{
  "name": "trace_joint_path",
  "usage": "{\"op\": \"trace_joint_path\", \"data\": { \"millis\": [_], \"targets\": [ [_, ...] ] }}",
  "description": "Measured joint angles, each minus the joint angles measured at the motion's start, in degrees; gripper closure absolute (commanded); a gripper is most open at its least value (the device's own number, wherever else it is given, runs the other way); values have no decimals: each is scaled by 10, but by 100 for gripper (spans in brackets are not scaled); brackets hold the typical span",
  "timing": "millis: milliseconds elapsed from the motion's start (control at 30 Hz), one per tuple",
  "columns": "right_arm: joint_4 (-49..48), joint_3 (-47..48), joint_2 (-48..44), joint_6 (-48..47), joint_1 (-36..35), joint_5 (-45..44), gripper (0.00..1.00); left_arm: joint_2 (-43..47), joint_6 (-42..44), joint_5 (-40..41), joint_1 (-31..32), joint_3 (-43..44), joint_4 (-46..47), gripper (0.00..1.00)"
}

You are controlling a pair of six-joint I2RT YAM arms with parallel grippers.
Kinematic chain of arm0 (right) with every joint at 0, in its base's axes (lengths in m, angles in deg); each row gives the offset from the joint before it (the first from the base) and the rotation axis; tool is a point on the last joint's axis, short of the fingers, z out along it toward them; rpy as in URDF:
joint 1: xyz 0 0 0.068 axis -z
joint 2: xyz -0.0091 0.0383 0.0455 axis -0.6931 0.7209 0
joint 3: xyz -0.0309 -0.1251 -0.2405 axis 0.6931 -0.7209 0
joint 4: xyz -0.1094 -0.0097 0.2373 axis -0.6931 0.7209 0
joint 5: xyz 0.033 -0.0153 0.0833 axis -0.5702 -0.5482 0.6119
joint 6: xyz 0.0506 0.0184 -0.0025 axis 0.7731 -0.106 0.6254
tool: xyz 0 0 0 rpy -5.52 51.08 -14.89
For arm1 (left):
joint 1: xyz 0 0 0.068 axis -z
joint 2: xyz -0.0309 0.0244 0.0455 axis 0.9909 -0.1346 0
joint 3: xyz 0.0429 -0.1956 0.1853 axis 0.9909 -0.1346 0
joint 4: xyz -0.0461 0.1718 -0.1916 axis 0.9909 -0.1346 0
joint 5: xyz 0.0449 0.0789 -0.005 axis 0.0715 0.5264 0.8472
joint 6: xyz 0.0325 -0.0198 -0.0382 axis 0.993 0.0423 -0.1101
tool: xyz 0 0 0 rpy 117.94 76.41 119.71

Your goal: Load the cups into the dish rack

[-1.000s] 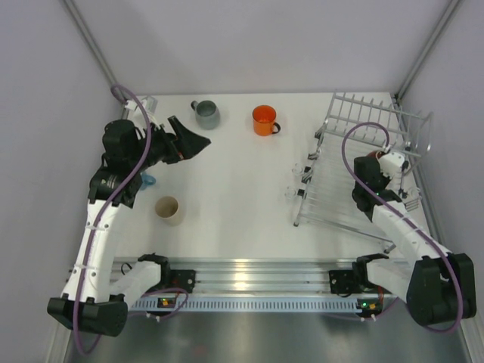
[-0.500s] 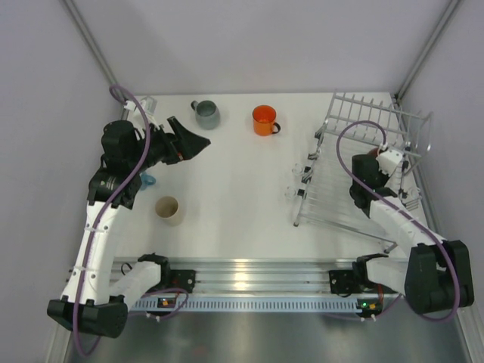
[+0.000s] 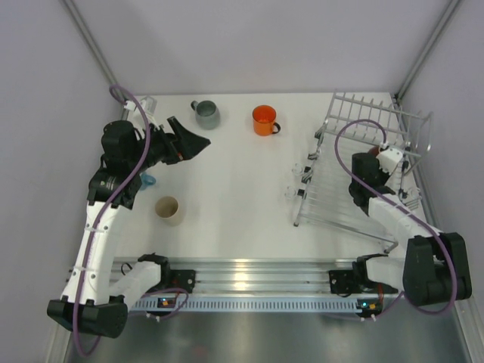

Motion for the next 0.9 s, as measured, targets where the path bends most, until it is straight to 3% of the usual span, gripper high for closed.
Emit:
{"op": "trace_joint_path", "data": {
  "millis": [600, 900],
  "targets": [
    [-28, 3, 35, -15, 19, 2, 85, 0, 4, 12, 0, 0, -4, 2],
    [54, 13, -70, -10, 20, 137, 73, -33, 30, 75, 0, 0, -32, 2]
  ]
}}
